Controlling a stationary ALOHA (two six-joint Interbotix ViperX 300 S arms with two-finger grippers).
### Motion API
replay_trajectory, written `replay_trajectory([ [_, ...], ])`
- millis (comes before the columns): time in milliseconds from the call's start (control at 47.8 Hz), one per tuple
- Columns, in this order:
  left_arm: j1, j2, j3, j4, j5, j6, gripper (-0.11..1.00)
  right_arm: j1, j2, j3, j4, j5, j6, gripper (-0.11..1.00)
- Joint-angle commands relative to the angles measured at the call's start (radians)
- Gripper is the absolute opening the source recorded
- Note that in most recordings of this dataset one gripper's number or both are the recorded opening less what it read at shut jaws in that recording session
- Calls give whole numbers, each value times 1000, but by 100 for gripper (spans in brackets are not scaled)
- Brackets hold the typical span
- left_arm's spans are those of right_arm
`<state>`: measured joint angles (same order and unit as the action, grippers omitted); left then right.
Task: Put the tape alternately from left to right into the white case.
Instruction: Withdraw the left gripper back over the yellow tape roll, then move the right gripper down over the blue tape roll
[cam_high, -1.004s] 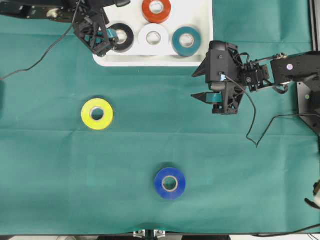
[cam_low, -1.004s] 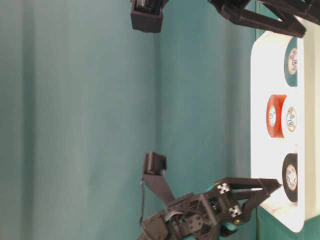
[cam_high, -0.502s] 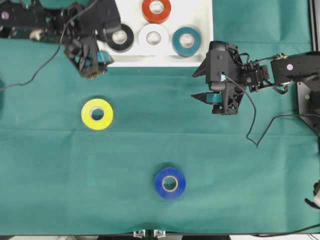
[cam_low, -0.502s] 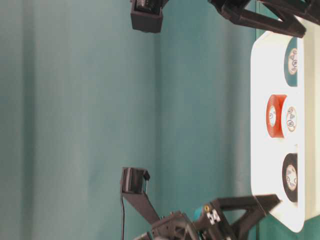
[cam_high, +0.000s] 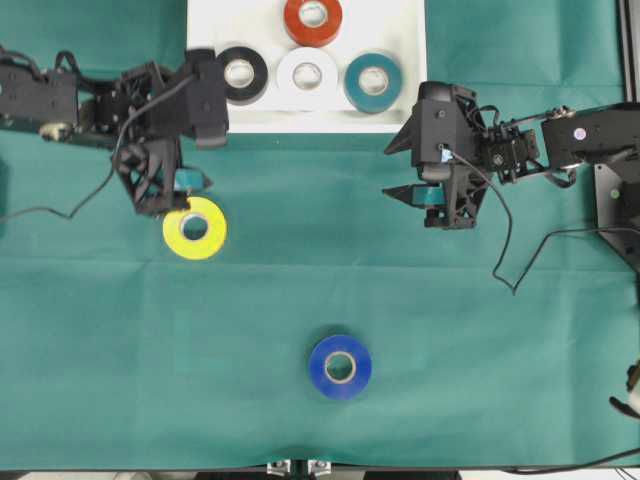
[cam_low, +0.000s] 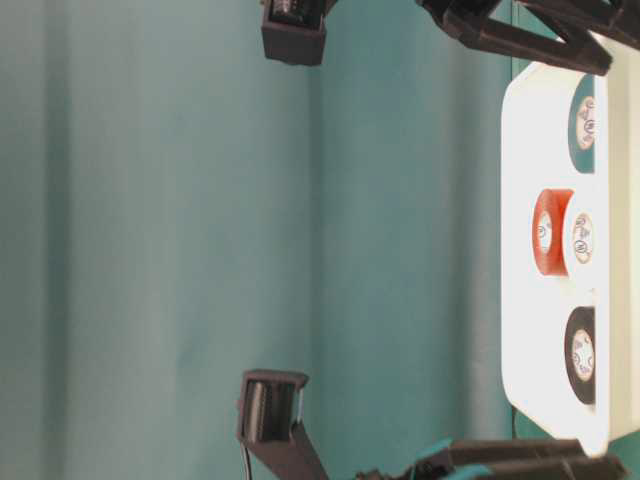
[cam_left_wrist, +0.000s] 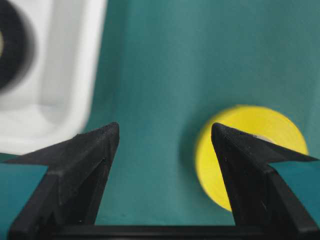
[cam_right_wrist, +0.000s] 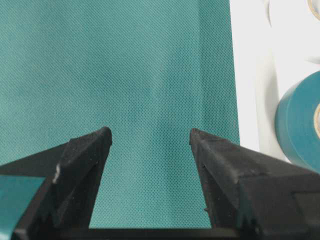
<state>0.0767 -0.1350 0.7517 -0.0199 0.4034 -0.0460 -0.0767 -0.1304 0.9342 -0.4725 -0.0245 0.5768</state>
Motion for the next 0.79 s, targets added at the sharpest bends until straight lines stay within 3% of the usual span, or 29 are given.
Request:
replay_trajectory([
  [0,-32,-23,0,-2,-6,2,94,2,-20,-8,0,-8,2,71],
  [293,-92,-23,21,-2,-14,-3,93,2,-20,-6,0,-8,2,71],
  [774,-95,-23,48,-2,-87,-3,93,3,-20,-9,2,-8,3,71],
])
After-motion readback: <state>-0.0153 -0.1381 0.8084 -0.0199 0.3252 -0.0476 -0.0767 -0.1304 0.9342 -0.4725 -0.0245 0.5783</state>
